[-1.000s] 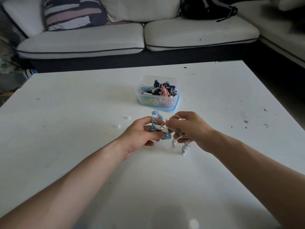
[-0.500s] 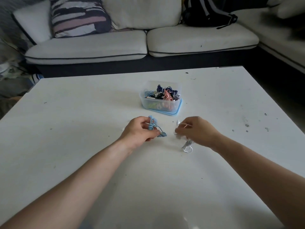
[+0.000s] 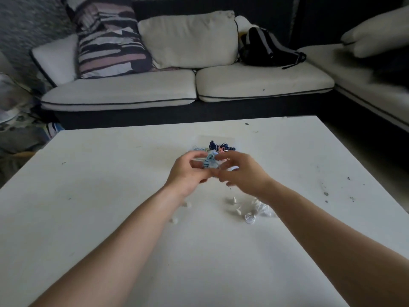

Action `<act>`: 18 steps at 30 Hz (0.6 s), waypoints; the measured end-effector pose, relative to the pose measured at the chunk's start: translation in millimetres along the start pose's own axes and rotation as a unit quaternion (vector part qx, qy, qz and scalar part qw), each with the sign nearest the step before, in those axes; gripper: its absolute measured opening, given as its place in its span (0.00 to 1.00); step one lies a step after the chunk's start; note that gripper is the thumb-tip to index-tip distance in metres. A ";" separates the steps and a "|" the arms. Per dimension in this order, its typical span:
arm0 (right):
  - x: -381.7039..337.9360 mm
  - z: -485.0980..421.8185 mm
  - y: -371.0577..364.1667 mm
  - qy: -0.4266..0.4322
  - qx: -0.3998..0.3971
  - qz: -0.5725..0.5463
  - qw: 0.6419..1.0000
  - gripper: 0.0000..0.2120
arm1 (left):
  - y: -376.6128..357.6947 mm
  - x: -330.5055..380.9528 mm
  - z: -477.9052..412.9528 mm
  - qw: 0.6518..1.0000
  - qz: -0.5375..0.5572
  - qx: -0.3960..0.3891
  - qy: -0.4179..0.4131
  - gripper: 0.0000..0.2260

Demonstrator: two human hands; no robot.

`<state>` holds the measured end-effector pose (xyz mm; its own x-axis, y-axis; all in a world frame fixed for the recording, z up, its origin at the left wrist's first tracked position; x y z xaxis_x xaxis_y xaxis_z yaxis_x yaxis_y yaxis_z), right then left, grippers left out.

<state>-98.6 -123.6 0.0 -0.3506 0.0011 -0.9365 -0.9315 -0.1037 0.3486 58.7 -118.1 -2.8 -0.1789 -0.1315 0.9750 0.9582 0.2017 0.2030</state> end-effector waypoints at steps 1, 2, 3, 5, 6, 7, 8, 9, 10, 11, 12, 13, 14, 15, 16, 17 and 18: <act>-2.7 -11.9 1.9 -0.009 0.016 -0.027 0.999 0.17 | 0.9 1.3 -11.6 1.000 0.017 0.018 0.012 0.21; -5.3 -23.2 3.7 -0.020 0.028 -0.049 0.998 0.15 | 1.7 2.4 -22.3 0.999 0.030 0.037 0.022 0.21; -8.8 -34.4 4.7 -0.029 0.035 -0.060 0.997 0.13 | 3.0 4.4 -33.7 0.998 0.035 0.053 0.024 0.20; -13.2 -57.9 3.1 -0.043 0.045 -0.063 0.996 0.10 | 3.4 7.3 -57.4 0.997 0.036 0.068 0.016 0.16; -13.1 -71.6 1.3 -0.052 0.054 -0.059 0.995 0.10 | 2.7 9.3 -70.2 0.997 0.033 0.072 0.010 0.15; -12.1 -81.8 -0.8 -0.060 0.064 -0.050 0.995 0.10 | 3.0 9.8 -80.8 0.997 0.025 0.079 0.007 0.13; -10.1 -94.7 -3.9 -0.066 0.075 -0.037 0.994 0.09 | 2.4 9.7 -93.9 0.996 0.015 0.087 0.006 0.12; -7.4 -103.4 -6.8 -0.070 0.083 -0.020 0.994 0.08 | 2.9 7.4 -104.0 0.995 -0.003 0.096 0.009 0.11; -5.0 -111.5 -9.7 -0.073 0.089 0.003 0.993 0.06 | 3.1 4.9 -112.8 0.994 -0.027 0.104 0.012 0.10; -2.2 -118.4 -12.7 -0.072 0.091 0.034 0.993 0.04 | 3.2 0.7 -121.6 0.992 -0.062 0.111 0.015 0.09; -0.7 -121.7 -14.8 -0.067 0.090 0.071 0.991 0.04 | 3.5 -2.5 -126.9 0.987 -0.113 0.112 0.010 0.08; 1.8 -125.8 -17.3 -0.063 0.092 0.102 0.989 0.07 | 3.9 -7.0 -133.2 0.979 -0.172 0.107 -0.001 0.07; 2.9 -126.7 -18.4 -0.058 0.095 0.120 0.987 0.09 | 4.2 -10.2 -136.4 0.969 -0.226 0.100 -0.012 0.07; 4.3 -127.0 -20.2 -0.053 0.098 0.127 0.986 0.12 | 4.6 -13.4 -138.2 0.960 -0.262 0.095 -0.022 0.06; 4.9 -126.7 -21.1 -0.045 0.101 0.127 0.986 0.13 | 5.2 -14.3 -138.5 0.956 -0.277 0.093 -0.033 0.05; 6.5 -125.0 -21.4 -0.038 0.104 0.128 0.986 0.14 | 5.4 -15.9 -138.1 0.955 -0.279 0.094 -0.043 0.03; 6.6 -123.1 -20.7 -0.031 0.107 0.124 0.986 0.14 | 6.7 -14.9 -137.3 0.954 -0.276 0.101 -0.055 0.04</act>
<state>-69.8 -243.9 -18.0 -0.5698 0.0641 -0.8193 -0.8128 0.1032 0.5734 98.4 -248.1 -28.3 -0.6766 -0.1708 0.7162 0.6510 0.3156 0.6903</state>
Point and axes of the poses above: each hand's wrist, its own z-axis away from the middle knuckle, its own y-axis out of the back of the hand, x = y × z, the point moved 6 cm from there along -z, towards the middle knuckle, and after that the axes turned 9 degrees about x, right-handed, at the moved point
